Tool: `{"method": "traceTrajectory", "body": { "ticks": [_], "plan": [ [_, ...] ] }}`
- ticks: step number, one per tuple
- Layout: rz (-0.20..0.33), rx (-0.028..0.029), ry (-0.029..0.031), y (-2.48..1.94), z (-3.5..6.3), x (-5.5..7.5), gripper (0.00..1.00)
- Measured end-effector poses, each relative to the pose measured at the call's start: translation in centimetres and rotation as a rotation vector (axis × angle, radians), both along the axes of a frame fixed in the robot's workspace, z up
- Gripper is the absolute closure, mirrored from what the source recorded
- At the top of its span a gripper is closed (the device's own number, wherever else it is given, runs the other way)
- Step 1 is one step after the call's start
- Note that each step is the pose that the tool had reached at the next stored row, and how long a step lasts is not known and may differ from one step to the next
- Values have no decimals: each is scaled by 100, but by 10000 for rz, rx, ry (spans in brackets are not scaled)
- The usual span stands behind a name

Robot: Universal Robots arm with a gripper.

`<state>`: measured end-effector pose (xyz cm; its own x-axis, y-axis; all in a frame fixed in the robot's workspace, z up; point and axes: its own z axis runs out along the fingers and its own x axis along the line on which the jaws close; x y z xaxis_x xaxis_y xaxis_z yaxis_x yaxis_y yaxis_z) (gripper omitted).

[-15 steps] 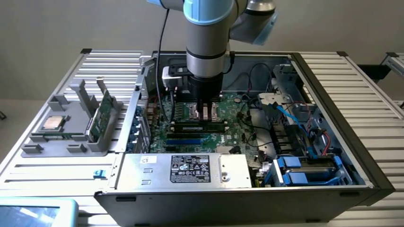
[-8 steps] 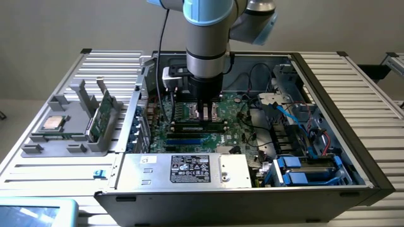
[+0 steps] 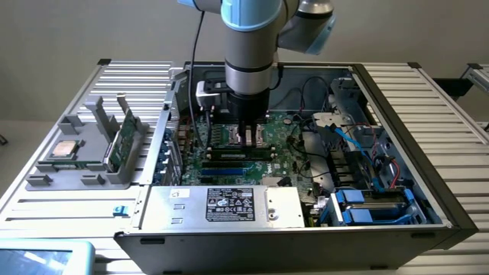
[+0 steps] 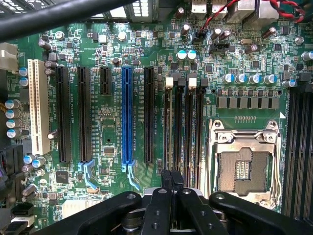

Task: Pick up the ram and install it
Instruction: 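Press down the ram until it locks into place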

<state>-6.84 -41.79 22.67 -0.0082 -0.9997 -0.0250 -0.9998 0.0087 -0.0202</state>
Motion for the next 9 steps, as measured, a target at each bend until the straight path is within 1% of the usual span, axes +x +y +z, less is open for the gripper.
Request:
{"method": "traceTrajectory", "body": {
  "ticks": [9],
  "plan": [
    [1, -3, 0, 1, -4, -25, 91]
  ]
}}
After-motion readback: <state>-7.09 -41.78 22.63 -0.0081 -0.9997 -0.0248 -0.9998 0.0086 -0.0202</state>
